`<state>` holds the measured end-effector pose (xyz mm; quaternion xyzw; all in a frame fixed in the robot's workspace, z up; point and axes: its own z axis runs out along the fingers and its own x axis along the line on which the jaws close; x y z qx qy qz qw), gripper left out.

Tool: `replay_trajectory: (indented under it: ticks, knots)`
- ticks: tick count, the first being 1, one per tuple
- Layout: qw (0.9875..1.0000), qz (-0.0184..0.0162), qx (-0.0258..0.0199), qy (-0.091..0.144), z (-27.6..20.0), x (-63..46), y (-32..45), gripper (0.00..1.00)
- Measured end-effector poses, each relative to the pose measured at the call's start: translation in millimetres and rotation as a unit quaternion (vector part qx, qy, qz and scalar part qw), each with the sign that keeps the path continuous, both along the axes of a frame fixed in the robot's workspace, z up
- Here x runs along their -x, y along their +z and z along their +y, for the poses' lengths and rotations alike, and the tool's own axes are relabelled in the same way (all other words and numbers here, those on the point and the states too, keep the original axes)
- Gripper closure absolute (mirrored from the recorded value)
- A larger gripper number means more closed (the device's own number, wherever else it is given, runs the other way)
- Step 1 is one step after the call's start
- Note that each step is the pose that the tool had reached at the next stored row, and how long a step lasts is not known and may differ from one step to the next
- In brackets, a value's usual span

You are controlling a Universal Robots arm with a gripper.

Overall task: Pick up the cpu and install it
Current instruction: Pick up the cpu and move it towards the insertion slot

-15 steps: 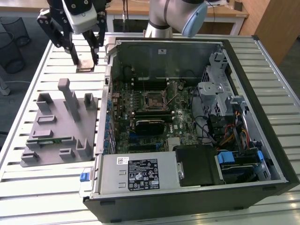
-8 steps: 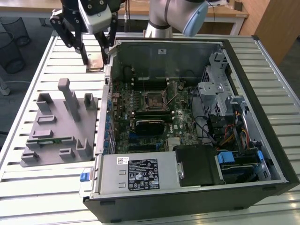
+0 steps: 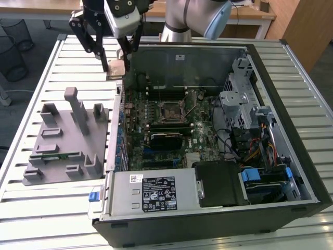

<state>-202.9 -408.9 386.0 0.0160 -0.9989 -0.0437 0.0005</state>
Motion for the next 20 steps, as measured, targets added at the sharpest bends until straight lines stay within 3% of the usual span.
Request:
replay_trajectory:
  ticks: [20]
  knots:
    - [1.0000, -0.0001, -0.0001, 0.000, 0.0, -45.9, -0.1, 0.47]
